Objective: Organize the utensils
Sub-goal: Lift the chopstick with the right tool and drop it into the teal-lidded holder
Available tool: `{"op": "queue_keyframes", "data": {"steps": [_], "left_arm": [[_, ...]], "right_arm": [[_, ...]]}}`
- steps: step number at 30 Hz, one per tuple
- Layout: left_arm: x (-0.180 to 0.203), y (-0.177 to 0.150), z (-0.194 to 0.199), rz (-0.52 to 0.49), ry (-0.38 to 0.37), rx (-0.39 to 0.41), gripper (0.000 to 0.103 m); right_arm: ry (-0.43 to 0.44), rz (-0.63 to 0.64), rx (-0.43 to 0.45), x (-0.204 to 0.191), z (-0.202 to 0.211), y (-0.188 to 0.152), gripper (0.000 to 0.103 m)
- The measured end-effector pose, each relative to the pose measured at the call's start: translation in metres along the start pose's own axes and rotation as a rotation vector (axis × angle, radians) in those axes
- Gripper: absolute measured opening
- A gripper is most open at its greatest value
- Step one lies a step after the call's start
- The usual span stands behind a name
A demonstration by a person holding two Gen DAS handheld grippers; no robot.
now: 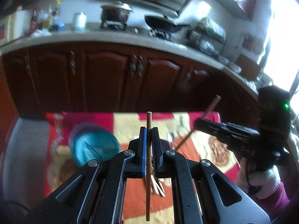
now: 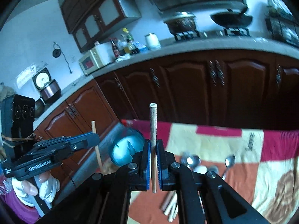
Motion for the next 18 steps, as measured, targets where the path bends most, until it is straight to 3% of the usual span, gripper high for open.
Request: {"op": "queue_keyframes", "data": {"steps": [6,9,13,18], "left_arm": [[-0.048,0.052,0.013,0.022,0.111,0.107,0.004],[-0.077,0.066,0.003,0.042,0.17,0.135,0.004],[-0.105,0.068,-0.016,0.069,0.218,0.162,0.004],[-0.126,0.067,-0.033,0.109,0.221,0.209,0.004]], "right_arm": [[0.044,0.036,0.065,-0.036,-0.011,0.046,0.006],[0.019,0.065,0.074,-0.046,-0.032,0.057,0.006],[0.009,0.071,0.064,-0.048,-0.068,0.06,0.006],[-0.007,0.066,0.021,-0.043,-0.118,0.05,0.006]]}}
Point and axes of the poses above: each gripper's, at about its wrist camera, not at the fingertips, and z roughly against the way its jaws point, x to its right, y to its top, the point moved 6 cm from there along -z, roughly the way its jaws point
